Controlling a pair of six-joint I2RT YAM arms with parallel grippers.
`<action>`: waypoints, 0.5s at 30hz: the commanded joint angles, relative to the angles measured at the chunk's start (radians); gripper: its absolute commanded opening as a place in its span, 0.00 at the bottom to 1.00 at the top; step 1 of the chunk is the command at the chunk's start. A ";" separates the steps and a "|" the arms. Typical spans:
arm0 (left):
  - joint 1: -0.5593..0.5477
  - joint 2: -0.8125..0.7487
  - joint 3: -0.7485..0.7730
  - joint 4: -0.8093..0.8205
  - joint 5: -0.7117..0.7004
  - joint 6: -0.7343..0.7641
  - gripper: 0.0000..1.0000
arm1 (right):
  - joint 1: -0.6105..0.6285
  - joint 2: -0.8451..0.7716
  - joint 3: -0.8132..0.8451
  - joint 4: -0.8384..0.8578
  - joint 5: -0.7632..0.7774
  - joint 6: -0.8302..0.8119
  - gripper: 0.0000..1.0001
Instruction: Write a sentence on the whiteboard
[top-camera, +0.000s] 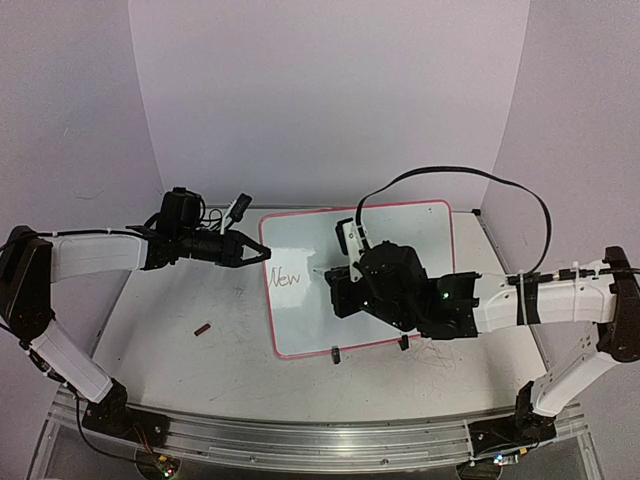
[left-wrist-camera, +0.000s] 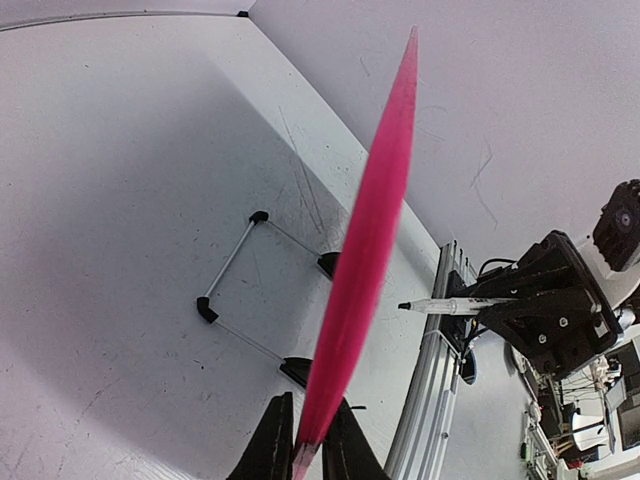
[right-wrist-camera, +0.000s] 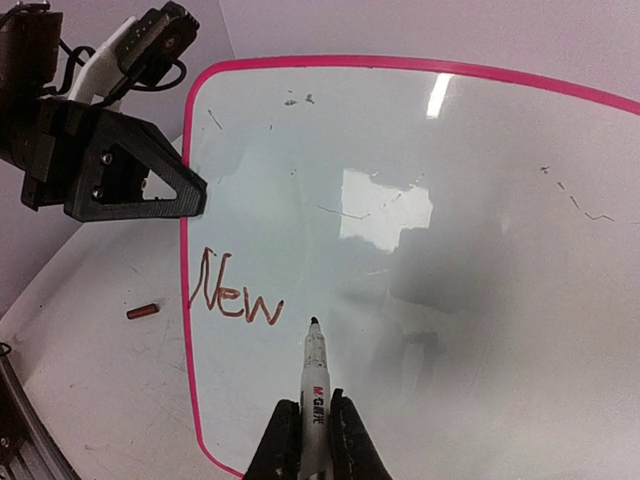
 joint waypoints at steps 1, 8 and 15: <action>-0.006 -0.012 -0.001 0.027 0.010 0.002 0.10 | -0.001 0.022 0.035 0.021 0.021 -0.014 0.00; -0.006 -0.009 -0.001 0.026 0.013 0.002 0.10 | -0.001 0.022 0.041 0.021 0.059 -0.007 0.00; -0.007 -0.010 0.001 0.026 0.014 0.002 0.10 | -0.002 0.040 0.066 0.020 0.031 -0.034 0.00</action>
